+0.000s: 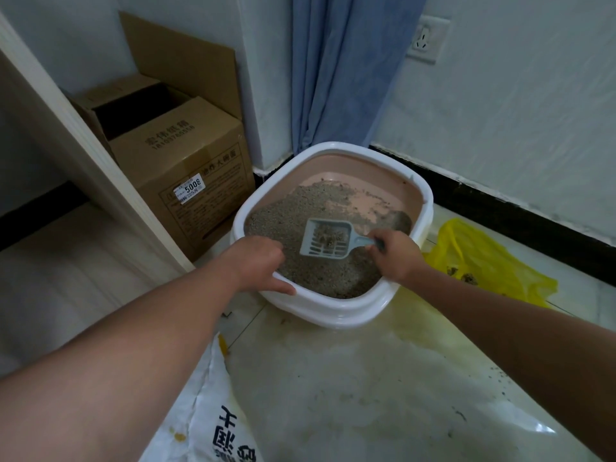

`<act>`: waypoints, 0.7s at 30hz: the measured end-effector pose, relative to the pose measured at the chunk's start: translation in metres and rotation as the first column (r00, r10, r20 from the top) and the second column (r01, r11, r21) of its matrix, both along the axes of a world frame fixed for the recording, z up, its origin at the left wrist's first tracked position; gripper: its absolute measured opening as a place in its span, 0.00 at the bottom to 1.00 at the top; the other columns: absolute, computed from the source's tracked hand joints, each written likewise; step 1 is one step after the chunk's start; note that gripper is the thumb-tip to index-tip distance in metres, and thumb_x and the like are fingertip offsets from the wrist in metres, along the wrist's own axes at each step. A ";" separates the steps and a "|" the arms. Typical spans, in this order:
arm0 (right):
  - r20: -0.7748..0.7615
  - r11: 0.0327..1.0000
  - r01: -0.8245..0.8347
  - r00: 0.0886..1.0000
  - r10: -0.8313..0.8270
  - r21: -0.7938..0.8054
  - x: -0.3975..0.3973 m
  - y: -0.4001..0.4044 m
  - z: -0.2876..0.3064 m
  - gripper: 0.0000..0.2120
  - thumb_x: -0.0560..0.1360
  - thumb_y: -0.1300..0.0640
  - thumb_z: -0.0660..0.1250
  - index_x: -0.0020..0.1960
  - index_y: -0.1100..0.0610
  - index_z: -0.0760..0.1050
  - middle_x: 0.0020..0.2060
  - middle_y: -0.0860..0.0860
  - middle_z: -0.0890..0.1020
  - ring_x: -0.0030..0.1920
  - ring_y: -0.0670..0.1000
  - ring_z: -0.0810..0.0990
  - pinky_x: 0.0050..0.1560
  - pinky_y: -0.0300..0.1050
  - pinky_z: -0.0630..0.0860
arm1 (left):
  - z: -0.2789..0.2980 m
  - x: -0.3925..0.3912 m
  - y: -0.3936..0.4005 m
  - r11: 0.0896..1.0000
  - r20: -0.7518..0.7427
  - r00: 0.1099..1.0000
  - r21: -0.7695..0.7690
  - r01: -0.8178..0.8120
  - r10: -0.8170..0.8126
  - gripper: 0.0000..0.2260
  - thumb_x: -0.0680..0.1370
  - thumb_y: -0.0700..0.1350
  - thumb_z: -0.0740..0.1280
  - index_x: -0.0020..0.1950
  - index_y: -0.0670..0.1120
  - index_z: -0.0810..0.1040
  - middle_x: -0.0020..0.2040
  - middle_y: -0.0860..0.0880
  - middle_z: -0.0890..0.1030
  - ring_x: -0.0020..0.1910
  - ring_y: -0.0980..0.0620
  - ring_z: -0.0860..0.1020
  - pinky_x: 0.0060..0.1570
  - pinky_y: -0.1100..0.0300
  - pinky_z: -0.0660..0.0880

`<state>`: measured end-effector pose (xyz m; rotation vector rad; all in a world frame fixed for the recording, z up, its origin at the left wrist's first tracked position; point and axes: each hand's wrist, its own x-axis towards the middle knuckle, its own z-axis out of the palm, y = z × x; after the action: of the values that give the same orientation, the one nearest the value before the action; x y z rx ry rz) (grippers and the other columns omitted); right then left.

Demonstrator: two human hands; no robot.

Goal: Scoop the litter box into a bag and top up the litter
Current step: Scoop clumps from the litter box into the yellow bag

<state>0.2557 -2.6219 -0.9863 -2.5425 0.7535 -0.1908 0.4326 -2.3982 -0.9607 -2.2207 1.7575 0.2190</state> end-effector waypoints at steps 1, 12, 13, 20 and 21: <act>0.010 1.000 0.012 1.000 -0.012 0.006 -0.001 0.000 0.002 0.06 0.78 0.56 0.63 0.50 0.57 0.78 0.36 0.51 0.77 0.39 0.55 0.75 0.38 0.44 0.65 | 0.000 -0.001 -0.001 1.000 0.002 1.000 0.004 0.002 -0.002 0.26 0.73 0.71 0.60 0.40 0.48 0.73 0.43 0.51 0.73 0.42 0.51 0.73 0.37 0.57 0.68; -0.017 0.998 0.056 0.998 -0.056 -0.019 -0.037 -0.028 0.027 0.10 0.78 0.55 0.64 0.55 0.59 0.79 0.46 0.55 0.81 0.49 0.59 0.79 0.42 0.48 0.72 | -0.023 -0.022 0.021 0.951 -0.153 0.988 -0.301 -0.074 0.028 0.22 0.74 0.65 0.65 0.46 0.47 0.81 0.44 0.52 0.71 0.42 0.55 0.68 0.37 0.58 0.65; -0.013 0.997 0.071 0.997 -0.072 -0.016 -0.042 -0.033 0.028 0.10 0.78 0.55 0.64 0.55 0.58 0.79 0.46 0.55 0.81 0.49 0.58 0.79 0.42 0.47 0.71 | -0.023 -0.028 0.018 0.944 -0.195 0.980 -0.316 -0.093 0.031 0.21 0.74 0.65 0.66 0.44 0.46 0.80 0.42 0.52 0.71 0.40 0.55 0.69 0.36 0.58 0.64; 0.081 0.978 0.207 0.975 -0.209 0.029 -0.064 -0.060 0.049 0.08 0.78 0.54 0.64 0.53 0.55 0.79 0.36 0.50 0.78 0.36 0.53 0.77 0.37 0.45 0.71 | -0.022 -0.103 -0.053 0.931 -0.397 0.914 -0.358 -0.071 -0.083 0.15 0.78 0.58 0.64 0.40 0.49 0.69 0.40 0.50 0.71 0.39 0.48 0.72 0.38 0.54 0.70; 0.104 0.972 0.232 0.967 -0.234 0.038 -0.068 -0.063 0.052 0.08 0.78 0.54 0.64 0.53 0.55 0.79 0.37 0.50 0.79 0.38 0.53 0.78 0.39 0.46 0.73 | -0.019 -0.110 -0.065 0.919 -0.412 0.905 -0.389 -0.070 -0.106 0.14 0.79 0.57 0.64 0.40 0.50 0.67 0.40 0.50 0.70 0.39 0.48 0.72 0.38 0.54 0.70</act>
<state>0.1879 -2.6851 -0.9340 -2.3935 1.0044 -0.3898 0.3223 -2.4634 -0.9795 -2.5878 2.2194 0.4044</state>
